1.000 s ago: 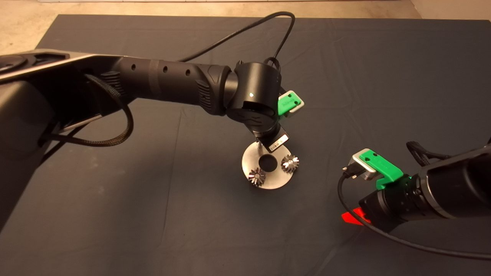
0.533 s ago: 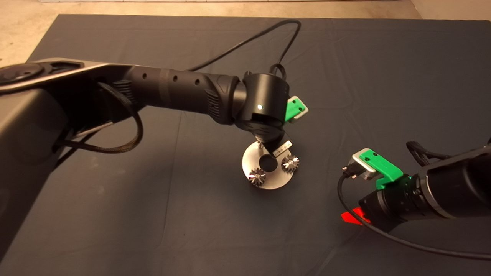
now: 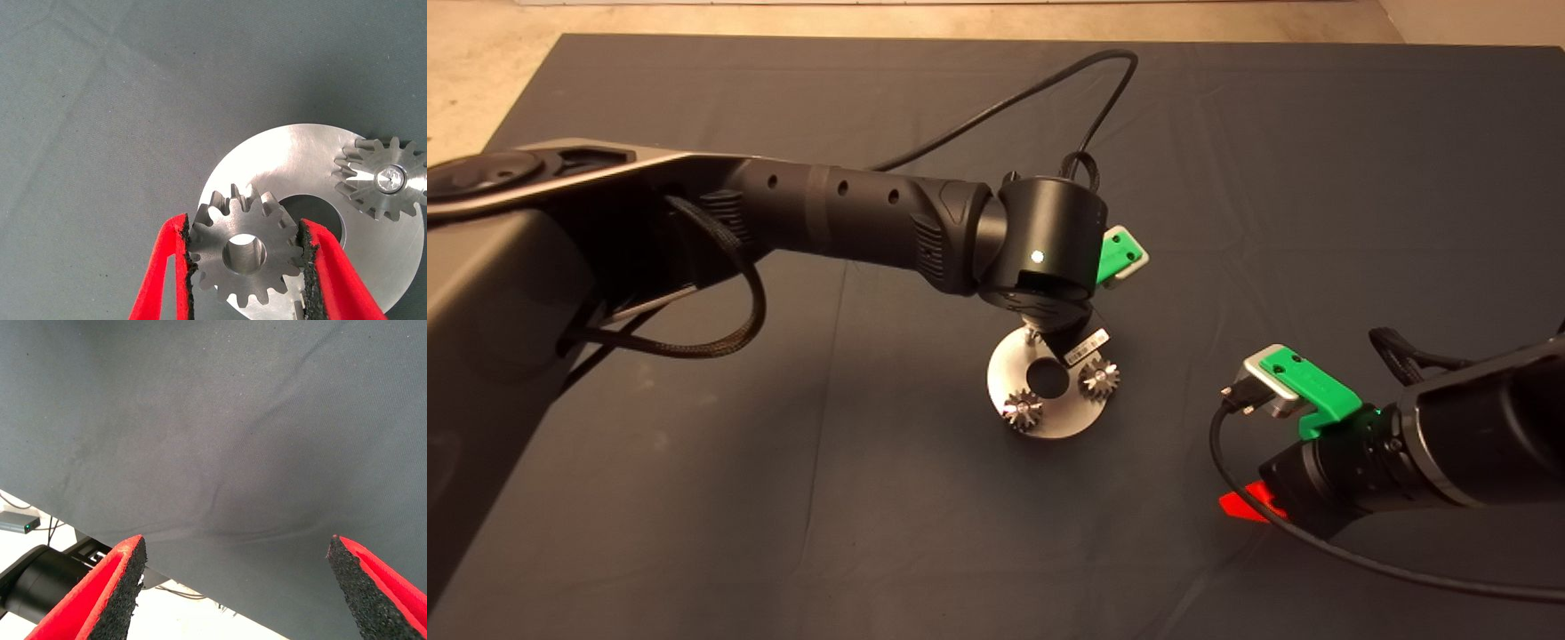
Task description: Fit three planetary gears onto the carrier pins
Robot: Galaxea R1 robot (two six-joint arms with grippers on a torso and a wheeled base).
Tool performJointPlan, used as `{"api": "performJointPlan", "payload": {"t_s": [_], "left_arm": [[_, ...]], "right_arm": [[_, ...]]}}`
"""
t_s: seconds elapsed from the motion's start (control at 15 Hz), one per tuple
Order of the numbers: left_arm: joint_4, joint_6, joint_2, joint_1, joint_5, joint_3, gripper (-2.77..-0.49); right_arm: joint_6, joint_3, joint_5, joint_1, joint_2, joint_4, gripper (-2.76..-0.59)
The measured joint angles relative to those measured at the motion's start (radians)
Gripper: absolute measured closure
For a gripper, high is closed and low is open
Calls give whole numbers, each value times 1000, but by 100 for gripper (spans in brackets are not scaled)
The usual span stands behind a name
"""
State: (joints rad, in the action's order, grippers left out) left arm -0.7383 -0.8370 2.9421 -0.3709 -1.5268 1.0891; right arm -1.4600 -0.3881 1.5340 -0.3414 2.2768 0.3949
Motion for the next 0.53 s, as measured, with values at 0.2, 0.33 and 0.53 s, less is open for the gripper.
{"api": "performJointPlan", "payload": {"t_s": [0.2,0.33,0.53], "left_arm": [[0,7,-7,0,-1,0,-70],[0,8,-9,0,0,0,-70],[-4,16,-9,1,0,0,-70]], "right_arm": [[0,0,0,0,0,0,-202],[0,0,0,0,0,0,-202],[0,0,0,0,0,0,-202]]}}
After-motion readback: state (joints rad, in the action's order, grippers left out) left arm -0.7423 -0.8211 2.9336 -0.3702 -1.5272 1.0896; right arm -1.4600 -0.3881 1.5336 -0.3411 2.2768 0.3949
